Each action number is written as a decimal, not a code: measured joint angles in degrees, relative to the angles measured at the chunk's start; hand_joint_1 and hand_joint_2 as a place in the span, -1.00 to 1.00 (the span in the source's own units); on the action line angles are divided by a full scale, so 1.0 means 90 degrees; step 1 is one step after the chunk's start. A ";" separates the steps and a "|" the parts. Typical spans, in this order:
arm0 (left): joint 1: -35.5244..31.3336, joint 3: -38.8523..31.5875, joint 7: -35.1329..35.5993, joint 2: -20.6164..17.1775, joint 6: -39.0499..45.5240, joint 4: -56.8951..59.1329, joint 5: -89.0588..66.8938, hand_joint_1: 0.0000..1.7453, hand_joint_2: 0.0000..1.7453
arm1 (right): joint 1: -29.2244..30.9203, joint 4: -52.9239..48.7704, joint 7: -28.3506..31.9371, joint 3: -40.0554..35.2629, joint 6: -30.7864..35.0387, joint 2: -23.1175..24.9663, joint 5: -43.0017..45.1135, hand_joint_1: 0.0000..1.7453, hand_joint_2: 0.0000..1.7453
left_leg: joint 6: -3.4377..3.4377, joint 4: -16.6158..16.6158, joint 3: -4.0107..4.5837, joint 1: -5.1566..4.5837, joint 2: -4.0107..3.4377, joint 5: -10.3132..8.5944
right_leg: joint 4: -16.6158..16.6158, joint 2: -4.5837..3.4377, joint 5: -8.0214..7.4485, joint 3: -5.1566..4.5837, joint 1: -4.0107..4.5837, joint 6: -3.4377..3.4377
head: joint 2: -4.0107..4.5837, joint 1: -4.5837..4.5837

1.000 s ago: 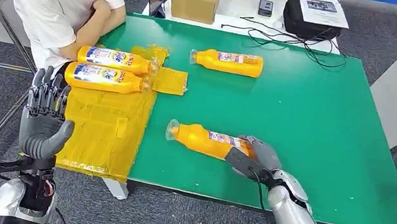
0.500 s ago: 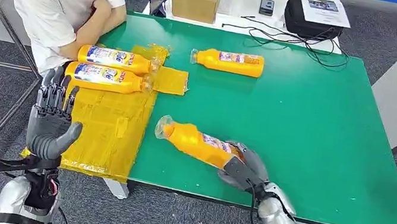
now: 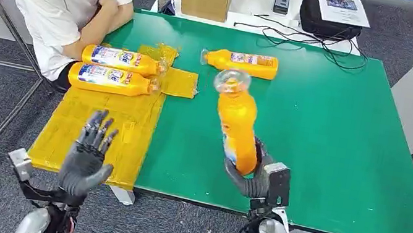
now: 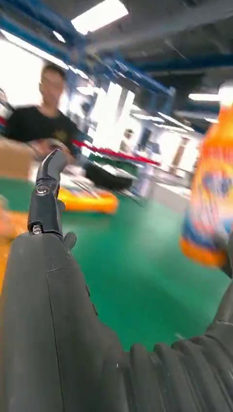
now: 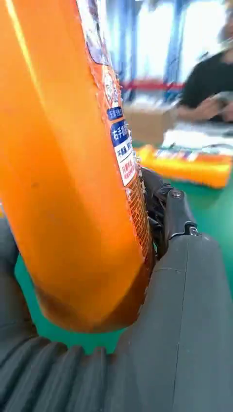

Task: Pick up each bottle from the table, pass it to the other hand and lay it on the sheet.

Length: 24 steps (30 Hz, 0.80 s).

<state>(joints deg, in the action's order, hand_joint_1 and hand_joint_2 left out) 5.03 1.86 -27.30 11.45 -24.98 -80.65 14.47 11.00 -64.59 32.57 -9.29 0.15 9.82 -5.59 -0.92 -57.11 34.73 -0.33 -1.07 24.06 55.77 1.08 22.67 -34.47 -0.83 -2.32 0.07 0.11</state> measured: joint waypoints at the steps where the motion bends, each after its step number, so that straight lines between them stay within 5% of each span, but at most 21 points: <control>1: -0.0003 0.0066 -0.0049 0.0017 0.0007 0.0121 -0.0115 -1.00 1.00 | -0.0036 -0.0109 0.0015 0.0027 0.0000 0.0046 0.0014 1.00 1.00 | 0.0000 0.0000 0.0001 0.0000 0.0000 0.0000 | 0.0000 0.0000 0.0000 -0.0001 0.0000 0.0000 | 0.0000 0.0002; 12: -0.0113 0.1365 -0.0491 0.0063 0.0836 0.0670 -0.1557 -1.00 1.00 | -0.0065 -0.0184 0.0141 -0.0712 0.0233 0.0362 -0.1120 1.00 1.00 | 0.0001 0.0001 0.0006 0.0004 0.0000 0.0000 | 0.0002 -0.0001 -0.0001 -0.0007 0.0004 0.0000 | 0.0000 0.0000; 24: -0.0160 0.1629 -0.0563 0.0056 0.0889 0.0735 -0.1549 -1.00 1.00 | 0.0044 0.0032 0.0143 -0.1241 0.0272 0.0459 -0.1476 1.00 1.00 | 0.0000 0.0000 0.0015 0.0001 0.0001 -0.0001 | 0.0001 0.0001 -0.0001 -0.0010 0.0001 0.0000 | 0.0000 0.0000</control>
<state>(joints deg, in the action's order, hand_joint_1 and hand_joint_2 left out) 3.59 16.52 -32.37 11.96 -16.98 -74.03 0.52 11.39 -64.31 33.85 -20.45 2.60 13.94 -18.88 -0.92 -57.11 34.87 -0.32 -1.07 24.05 55.78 1.09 22.66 -34.56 -0.82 -2.32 0.07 0.11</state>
